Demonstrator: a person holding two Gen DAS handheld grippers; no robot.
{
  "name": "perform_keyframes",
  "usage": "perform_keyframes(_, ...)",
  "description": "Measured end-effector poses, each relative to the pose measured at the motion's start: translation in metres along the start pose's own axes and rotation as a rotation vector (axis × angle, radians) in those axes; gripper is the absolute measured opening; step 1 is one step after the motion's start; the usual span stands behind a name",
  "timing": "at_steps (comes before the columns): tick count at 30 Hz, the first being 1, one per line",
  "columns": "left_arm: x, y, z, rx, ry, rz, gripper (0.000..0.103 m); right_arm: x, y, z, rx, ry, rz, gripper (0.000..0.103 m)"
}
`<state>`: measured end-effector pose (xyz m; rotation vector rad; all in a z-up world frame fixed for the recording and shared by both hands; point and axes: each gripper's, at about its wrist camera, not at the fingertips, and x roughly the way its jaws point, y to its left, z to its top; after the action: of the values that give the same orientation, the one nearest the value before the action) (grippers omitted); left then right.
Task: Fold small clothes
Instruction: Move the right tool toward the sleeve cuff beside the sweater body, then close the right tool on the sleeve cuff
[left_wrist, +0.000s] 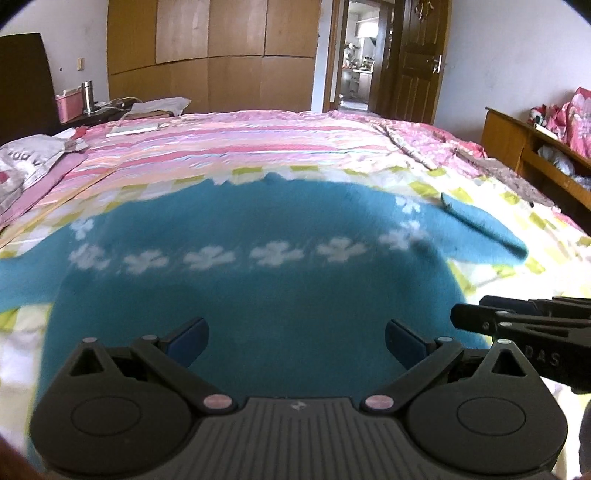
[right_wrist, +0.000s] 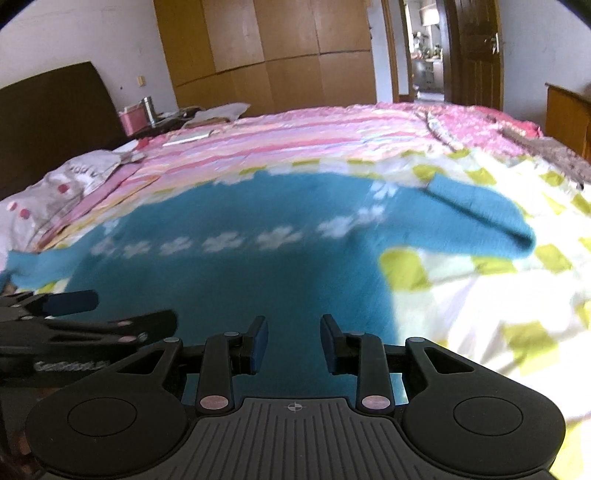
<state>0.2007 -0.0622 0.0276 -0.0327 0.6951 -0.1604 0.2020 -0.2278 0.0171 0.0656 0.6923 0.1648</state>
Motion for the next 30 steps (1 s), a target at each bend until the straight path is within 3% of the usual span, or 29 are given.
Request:
perform_keyframes(13,0.062,-0.04,0.04,0.0,-0.023,-0.065,0.103,0.066,-0.065,0.054,-0.09,-0.097,-0.207,0.029)
perform_keyframes(27,0.076,-0.027,0.029,-0.02,0.011,-0.06,0.103,0.136,-0.1,0.079,-0.264,-0.11,-0.373,0.029)
perform_keyframes(30,0.07,-0.025,0.025,-0.017,0.005,-0.071,0.103,0.147,-0.109,0.084,-0.235,-0.092,-0.409,0.018)
